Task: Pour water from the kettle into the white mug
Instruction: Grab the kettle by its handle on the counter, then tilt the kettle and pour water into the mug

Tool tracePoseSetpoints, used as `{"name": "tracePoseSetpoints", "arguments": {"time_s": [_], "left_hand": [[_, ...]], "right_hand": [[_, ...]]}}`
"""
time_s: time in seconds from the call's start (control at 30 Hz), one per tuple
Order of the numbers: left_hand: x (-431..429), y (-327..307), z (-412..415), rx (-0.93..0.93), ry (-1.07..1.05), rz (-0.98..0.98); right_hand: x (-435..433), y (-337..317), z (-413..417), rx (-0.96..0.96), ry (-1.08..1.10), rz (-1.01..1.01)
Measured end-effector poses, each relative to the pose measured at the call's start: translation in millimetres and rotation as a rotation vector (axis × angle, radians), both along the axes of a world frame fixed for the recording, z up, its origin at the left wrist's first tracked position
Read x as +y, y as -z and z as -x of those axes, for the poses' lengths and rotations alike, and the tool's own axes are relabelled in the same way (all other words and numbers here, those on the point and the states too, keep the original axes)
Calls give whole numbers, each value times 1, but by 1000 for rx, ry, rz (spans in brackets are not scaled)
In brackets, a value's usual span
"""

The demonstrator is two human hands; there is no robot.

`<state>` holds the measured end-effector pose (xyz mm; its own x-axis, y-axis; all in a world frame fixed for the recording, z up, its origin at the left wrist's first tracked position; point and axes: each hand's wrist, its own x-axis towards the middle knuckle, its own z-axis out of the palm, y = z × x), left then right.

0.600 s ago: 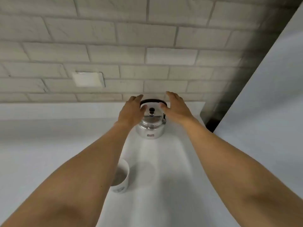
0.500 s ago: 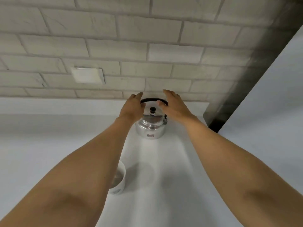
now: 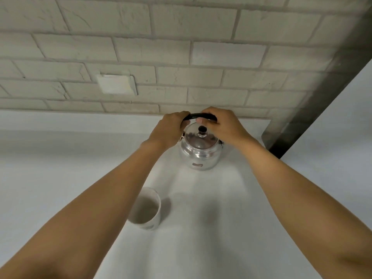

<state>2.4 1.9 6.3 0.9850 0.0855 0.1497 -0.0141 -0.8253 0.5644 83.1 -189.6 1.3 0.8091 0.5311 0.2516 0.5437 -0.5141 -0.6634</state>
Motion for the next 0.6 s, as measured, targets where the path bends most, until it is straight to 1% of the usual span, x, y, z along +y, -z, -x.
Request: {"name": "tracePoseSetpoints", "arguments": {"time_s": [0.1, 0.17, 0.23, 0.3, 0.33, 0.4, 0.5, 0.6], "left_hand": [[-10, -14, 36, -71, 6, 2], [-22, -19, 70, -228, -30, -51], [-36, -21, 108, -404, -3, -117], [-51, -15, 142, -464, 73, -192], [-59, -11, 156, -457, 100, -230], [-76, -4, 178, -377, 108, -268], [-92, 1, 201, -262, 81, -257], [-98, 2, 218, -235, 49, -249]], "right_hand": [[-7, -17, 31, -32, 61, -60], [-15, -29, 53, -27, 122, -92], [-24, -40, 74, -39, 171, -124], [-34, -51, 96, -66, 196, -138], [-38, -55, 107, -76, 190, -144], [-44, -62, 127, -74, 162, -142], [-52, -68, 155, -69, 127, -135], [-55, -71, 178, -103, 97, -115]]}}
